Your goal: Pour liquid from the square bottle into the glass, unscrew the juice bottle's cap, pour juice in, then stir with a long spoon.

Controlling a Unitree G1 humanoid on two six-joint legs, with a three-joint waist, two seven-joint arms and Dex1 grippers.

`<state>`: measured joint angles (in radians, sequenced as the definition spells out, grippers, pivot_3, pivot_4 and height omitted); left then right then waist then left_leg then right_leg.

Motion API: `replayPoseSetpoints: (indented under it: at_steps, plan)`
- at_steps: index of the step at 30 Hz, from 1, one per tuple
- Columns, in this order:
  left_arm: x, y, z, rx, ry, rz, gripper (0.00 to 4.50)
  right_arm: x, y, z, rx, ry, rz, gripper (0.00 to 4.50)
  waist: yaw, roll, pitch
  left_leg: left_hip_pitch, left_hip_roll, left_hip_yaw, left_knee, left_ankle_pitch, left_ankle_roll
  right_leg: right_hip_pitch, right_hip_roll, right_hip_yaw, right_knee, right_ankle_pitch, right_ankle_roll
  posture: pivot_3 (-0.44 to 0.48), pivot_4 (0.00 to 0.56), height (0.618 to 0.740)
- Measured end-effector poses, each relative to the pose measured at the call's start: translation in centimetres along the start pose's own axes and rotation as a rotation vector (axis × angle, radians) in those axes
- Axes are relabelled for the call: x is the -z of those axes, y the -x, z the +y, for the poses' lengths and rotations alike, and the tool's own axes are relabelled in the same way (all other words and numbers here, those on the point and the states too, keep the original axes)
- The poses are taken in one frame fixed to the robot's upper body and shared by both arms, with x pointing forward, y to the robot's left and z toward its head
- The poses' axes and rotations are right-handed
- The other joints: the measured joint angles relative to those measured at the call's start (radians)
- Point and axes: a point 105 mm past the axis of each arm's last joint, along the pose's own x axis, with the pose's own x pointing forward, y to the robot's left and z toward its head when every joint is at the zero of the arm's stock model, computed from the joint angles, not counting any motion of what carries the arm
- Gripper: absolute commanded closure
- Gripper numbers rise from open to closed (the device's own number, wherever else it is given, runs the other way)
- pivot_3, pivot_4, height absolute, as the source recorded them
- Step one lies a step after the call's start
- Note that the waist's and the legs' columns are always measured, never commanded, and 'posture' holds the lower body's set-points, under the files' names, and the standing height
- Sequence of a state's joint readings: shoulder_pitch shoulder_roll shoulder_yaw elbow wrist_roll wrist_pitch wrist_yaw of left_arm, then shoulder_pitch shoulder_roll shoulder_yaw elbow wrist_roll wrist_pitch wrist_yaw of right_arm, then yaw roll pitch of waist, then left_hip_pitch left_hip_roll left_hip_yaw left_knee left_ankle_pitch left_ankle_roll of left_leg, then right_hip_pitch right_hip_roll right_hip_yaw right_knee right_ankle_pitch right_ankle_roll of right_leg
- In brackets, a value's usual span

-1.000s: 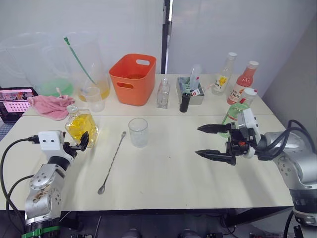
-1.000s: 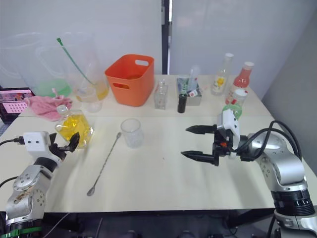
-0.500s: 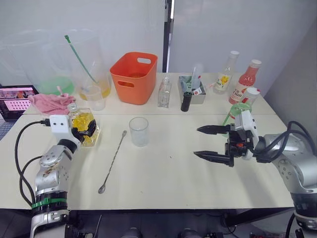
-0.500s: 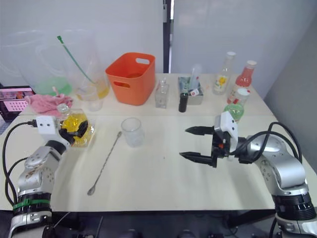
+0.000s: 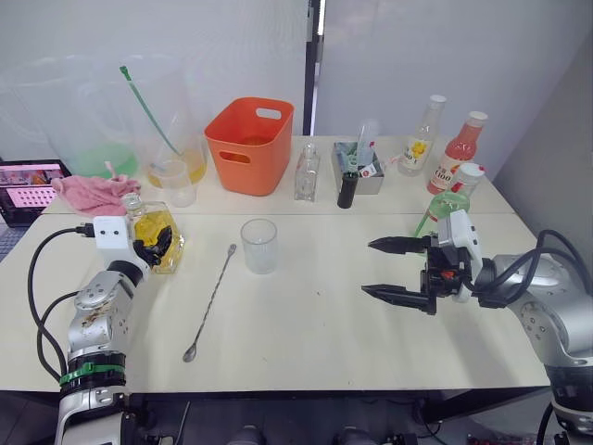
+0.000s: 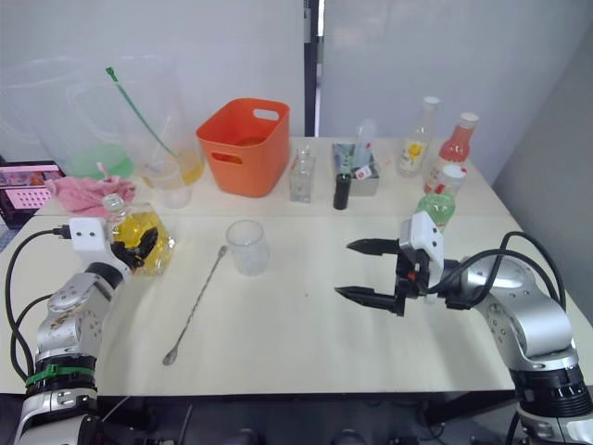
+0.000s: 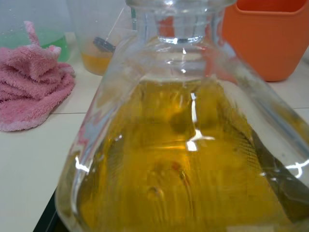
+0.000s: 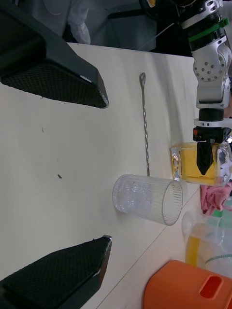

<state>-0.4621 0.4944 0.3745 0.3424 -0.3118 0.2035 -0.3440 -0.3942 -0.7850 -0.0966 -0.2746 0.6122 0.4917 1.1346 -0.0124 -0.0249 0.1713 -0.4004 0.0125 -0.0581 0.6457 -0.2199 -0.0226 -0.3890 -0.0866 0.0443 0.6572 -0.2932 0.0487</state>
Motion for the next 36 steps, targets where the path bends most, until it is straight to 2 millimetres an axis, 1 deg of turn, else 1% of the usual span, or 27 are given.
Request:
replayPoseSetpoints:
  at_steps: [2,5,7,8,9,12,13,14,15,16,19,21,22,24,26,29,32,36]
  plan:
    - [-0.2,0.2,0.1,0.002,-0.006,-0.006,1.69,-0.1,-0.1,0.0,-0.004,0.003,-0.001,0.00,-0.002,-0.001,0.001,0.000,0.000,0.000,0.000,0.000,0.000,-0.001,0.000,0.000,0.000,0.000,0.000,0.000,0.150,0.740]
    - [-0.8,0.9,-0.1,0.032,-0.002,-0.027,1.69,-0.3,-0.2,-0.2,-0.012,0.010,-0.004,0.00,-0.005,-0.007,0.003,-0.005,0.001,-0.001,0.000,0.000,0.000,-0.005,0.000,0.000,0.001,0.001,-0.001,0.000,0.150,0.740]
    - [-1.8,1.6,-0.2,0.080,-0.035,-0.041,1.69,-0.5,-0.3,-0.2,-0.023,0.012,-0.007,0.00,-0.005,-0.013,0.005,-0.009,0.001,0.000,0.001,0.000,0.000,-0.012,0.000,0.000,0.004,0.001,-0.002,0.000,0.150,0.740]
    - [-2.7,2.2,-0.3,0.125,-0.066,-0.045,1.69,-0.4,-0.4,-0.2,-0.027,0.010,-0.007,0.00,-0.007,-0.016,0.006,-0.013,0.002,0.000,0.001,0.000,-0.001,-0.017,0.001,0.000,0.007,0.002,-0.003,0.000,0.150,0.740]
    - [-3.3,2.7,-0.6,0.165,-0.089,-0.047,1.69,-0.3,-0.3,-0.3,-0.027,0.005,-0.007,0.00,-0.007,-0.016,0.006,-0.014,0.002,-0.001,0.000,0.000,-0.001,-0.017,0.001,-0.001,0.007,0.002,-0.003,0.000,0.150,0.740]
    - [-5.5,4.3,-2.2,0.318,-0.118,-0.073,1.69,-0.2,-0.5,-0.4,-0.045,-0.006,-0.006,0.00,-0.004,-0.017,0.006,-0.015,0.002,-0.001,0.000,0.000,-0.001,-0.017,0.000,-0.001,0.006,0.002,-0.003,0.000,0.150,0.740]
    - [-6.1,5.1,-3.0,0.391,-0.113,-0.066,1.69,-0.3,-0.6,-0.4,-0.054,-0.005,-0.006,0.00,-0.004,-0.017,0.006,-0.015,0.002,0.000,0.000,0.000,-0.001,-0.017,0.000,-0.001,0.006,0.002,-0.003,0.000,0.150,0.740]
    - [-6.5,6.1,-4.3,0.495,-0.102,-0.039,1.69,-0.2,-0.6,-0.5,-0.060,-0.009,-0.006,0.00,-0.002,-0.017,0.006,-0.015,0.001,-0.001,0.000,0.000,-0.001,-0.017,0.000,-0.001,0.005,0.002,-0.003,0.000,0.150,0.740]
    - [-6.6,6.6,-4.9,0.543,-0.096,-0.028,1.69,-0.1,-0.6,-0.5,-0.060,-0.011,-0.005,0.00,0.000,-0.016,0.006,-0.014,0.001,-0.001,0.000,0.000,-0.001,-0.017,0.000,-0.001,0.005,0.002,-0.003,0.000,0.150,0.740]
    - [-6.6,7.1,-5.8,0.603,-0.077,-0.005,1.69,-0.1,-0.7,-0.6,-0.063,-0.011,-0.007,0.00,0.001,-0.016,0.007,-0.014,0.001,0.000,0.001,0.000,-0.001,-0.017,-0.001,-0.001,0.005,0.002,-0.003,0.000,0.150,0.740]
    - [-6.4,9.0,-9.4,0.835,-0.026,0.091,1.69,-0.1,-0.7,-0.7,-0.059,-0.007,-0.011,0.00,0.002,-0.016,0.007,-0.014,0.001,-0.001,0.002,0.001,-0.001,-0.016,0.000,-0.001,0.006,0.002,-0.003,0.000,0.150,0.740]
    - [-6.4,10.1,-12.1,0.990,-0.002,0.125,1.69,-0.1,-0.7,-0.7,-0.058,-0.007,-0.012,0.00,0.000,-0.016,0.007,-0.014,0.002,-0.001,0.004,0.001,-0.001,-0.016,0.001,-0.001,0.006,0.002,-0.003,0.000,0.150,0.740]
    - [-6.4,10.5,-13.0,1.042,0.001,0.135,1.69,0.0,-0.7,-0.7,-0.057,-0.007,-0.012,0.00,-0.001,-0.016,0.007,-0.014,0.002,-0.001,0.004,0.001,-0.001,-0.016,0.002,-0.001,0.006,0.002,-0.003,0.000,0.150,0.740]
    - [-6.6,10.8,-14.9,1.136,0.007,0.140,1.69,0.2,-0.6,-0.6,-0.053,-0.013,-0.010,0.00,-0.001,-0.016,0.007,-0.013,0.003,-0.001,0.006,0.001,-0.001,-0.015,0.003,-0.001,0.007,0.002,-0.003,0.000,0.150,0.740]
    - [-6.7,10.6,-16.6,1.206,0.004,0.125,1.69,0.6,-0.4,-0.3,-0.040,-0.022,-0.004,0.00,-0.001,-0.016,0.007,-0.013,0.003,-0.001,0.007,0.001,-0.001,-0.015,0.004,0.000,0.007,0.002,-0.003,0.000,0.150,0.740]
    - [-6.0,10.6,-19.3,1.333,-0.055,0.113,1.69,0.6,-0.1,0.4,-0.017,-0.021,-0.002,0.00,0.000,-0.016,0.007,-0.014,0.003,-0.001,0.008,0.001,-0.001,-0.015,0.004,0.000,0.007,0.002,-0.003,0.000,0.150,0.740]
    - [-4.2,10.4,-20.6,1.403,-0.109,0.140,1.69,0.3,0.5,0.7,0.017,-0.009,0.006,0.00,-0.005,-0.015,0.007,-0.014,0.004,0.000,0.008,0.001,-0.001,-0.015,0.005,0.001,0.007,0.002,-0.003,0.000,0.150,0.740]
    - [-1.6,9.9,-20.8,1.461,-0.158,0.167,1.69,0.6,1.2,1.3,0.062,-0.031,0.011,0.00,-0.006,-0.015,0.007,-0.014,0.005,0.000,0.008,0.001,-0.001,-0.015,0.007,0.002,0.007,0.002,-0.004,0.000,0.150,0.740]
